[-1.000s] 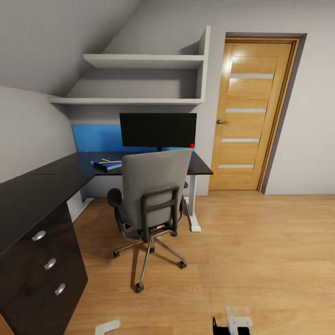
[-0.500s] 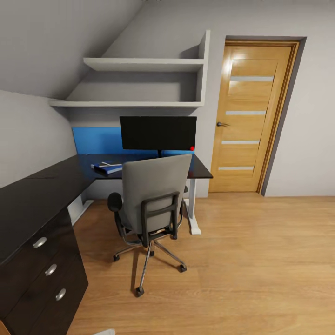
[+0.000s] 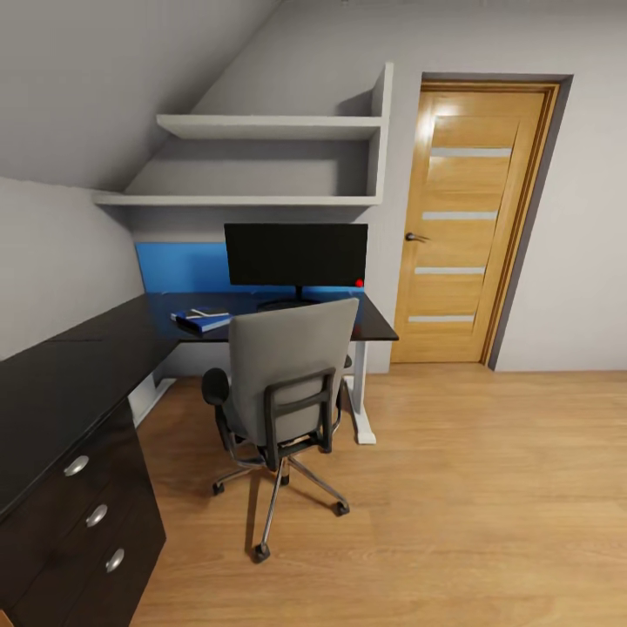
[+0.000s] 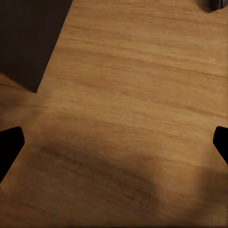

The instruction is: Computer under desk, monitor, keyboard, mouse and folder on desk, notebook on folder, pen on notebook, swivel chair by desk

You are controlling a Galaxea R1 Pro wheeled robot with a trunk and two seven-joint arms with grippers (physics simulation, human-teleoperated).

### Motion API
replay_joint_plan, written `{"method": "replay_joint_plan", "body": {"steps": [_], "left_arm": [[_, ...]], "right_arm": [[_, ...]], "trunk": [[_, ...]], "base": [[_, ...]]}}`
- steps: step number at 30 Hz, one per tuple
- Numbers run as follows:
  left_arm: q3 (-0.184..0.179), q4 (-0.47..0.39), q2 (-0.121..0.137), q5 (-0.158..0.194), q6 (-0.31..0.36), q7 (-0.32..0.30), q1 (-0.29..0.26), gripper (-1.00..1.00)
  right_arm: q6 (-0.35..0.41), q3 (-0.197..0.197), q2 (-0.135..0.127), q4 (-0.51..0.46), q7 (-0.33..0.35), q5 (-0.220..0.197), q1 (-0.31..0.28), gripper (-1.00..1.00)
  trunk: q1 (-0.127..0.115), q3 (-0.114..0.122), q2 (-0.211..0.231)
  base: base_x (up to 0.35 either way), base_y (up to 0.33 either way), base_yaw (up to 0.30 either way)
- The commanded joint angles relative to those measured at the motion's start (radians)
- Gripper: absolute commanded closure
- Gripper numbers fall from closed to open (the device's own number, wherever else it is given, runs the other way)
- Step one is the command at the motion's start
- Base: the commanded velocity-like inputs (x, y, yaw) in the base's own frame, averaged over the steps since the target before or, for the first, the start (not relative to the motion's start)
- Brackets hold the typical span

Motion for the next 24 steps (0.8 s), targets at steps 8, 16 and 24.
{"method": "replay_joint_plan", "body": {"steps": [8, 16, 24], "left_arm": [[-0.008, 0.0, 0.0, 0.005, -0.069, 0.004, 0.033, -1.0], [-0.01, 0.0, 0.0, 0.003, -0.092, 0.004, 0.077, -1.0], [-0.01, 0.0, 0.018, 0.002, -0.137, 0.004, 0.11, -1.0]], "right_arm": [[-0.003, 0.008, 0.001, 0.002, -0.005, -0.004, -0.001, -1.0], [-0.003, 0.008, 0.001, 0.002, -0.005, -0.003, 0.0, -1.0], [-0.003, 0.008, 0.001, 0.002, -0.005, -0.004, 0.0, -1.0]], "trunk": [[-0.031, 0.024, 0.056], [-0.062, 0.049, 0.112], [-0.092, 0.074, 0.168]], "base": [[0.0, 0.0, 0.0], [0.0, 0.0, 0.0], [0.0, 0.0, 0.0]]}}
